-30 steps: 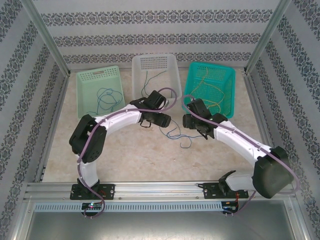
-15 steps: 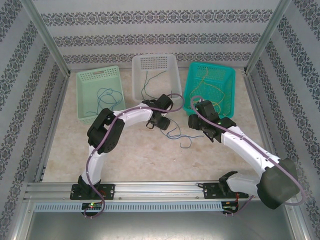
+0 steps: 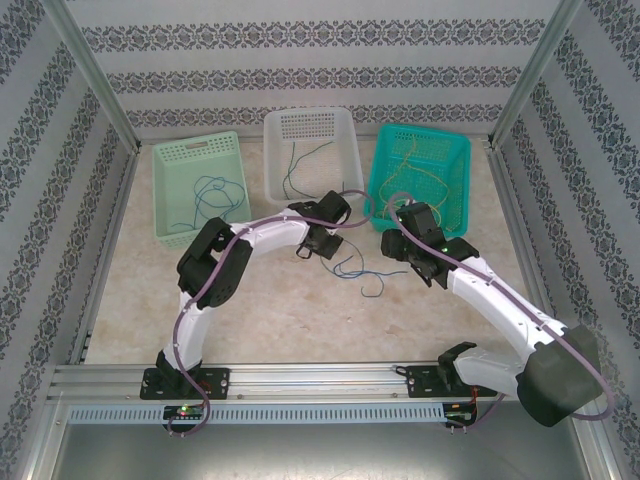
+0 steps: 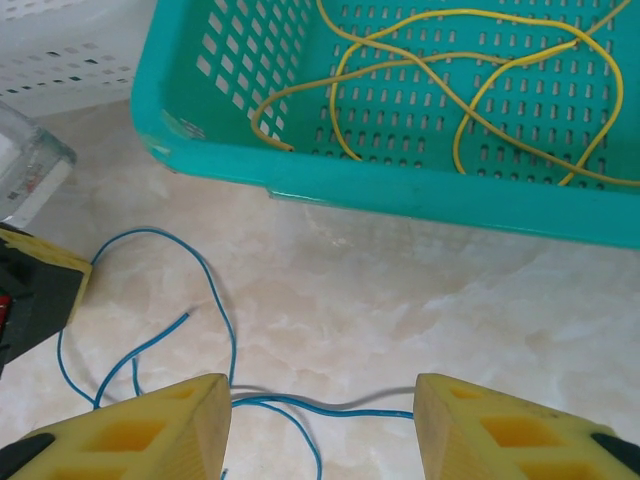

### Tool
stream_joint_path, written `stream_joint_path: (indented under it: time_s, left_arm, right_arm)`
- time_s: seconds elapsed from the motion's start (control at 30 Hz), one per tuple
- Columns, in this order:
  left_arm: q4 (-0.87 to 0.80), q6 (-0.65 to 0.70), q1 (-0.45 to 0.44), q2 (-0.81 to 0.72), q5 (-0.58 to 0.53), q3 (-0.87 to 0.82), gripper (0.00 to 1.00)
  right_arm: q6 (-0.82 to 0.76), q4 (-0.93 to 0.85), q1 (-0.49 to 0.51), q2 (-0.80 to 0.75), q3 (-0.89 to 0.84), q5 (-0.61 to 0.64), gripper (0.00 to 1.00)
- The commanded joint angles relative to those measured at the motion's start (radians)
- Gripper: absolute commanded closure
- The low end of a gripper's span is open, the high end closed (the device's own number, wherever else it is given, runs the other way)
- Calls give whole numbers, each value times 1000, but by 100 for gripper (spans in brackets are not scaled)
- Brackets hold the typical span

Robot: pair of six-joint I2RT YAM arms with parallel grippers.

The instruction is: Untangle the cables

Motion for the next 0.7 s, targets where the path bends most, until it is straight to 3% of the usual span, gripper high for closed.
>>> stream_joint_path:
  time_s: [0.0,0.2,0.67]
  left_arm:
    - [-62,0,-1,0,-26,-68,100]
    - [-77,-11,-1,-167,-86,-94,100]
    - [-201,64,50,-609,-353,-47,100]
  right_arm:
    - [8,-13,-8,-23,-16,8,48]
    - [5,-7,-8,-25,-25,-1,49]
    - [-3,58,7,-7,-43,-52,49]
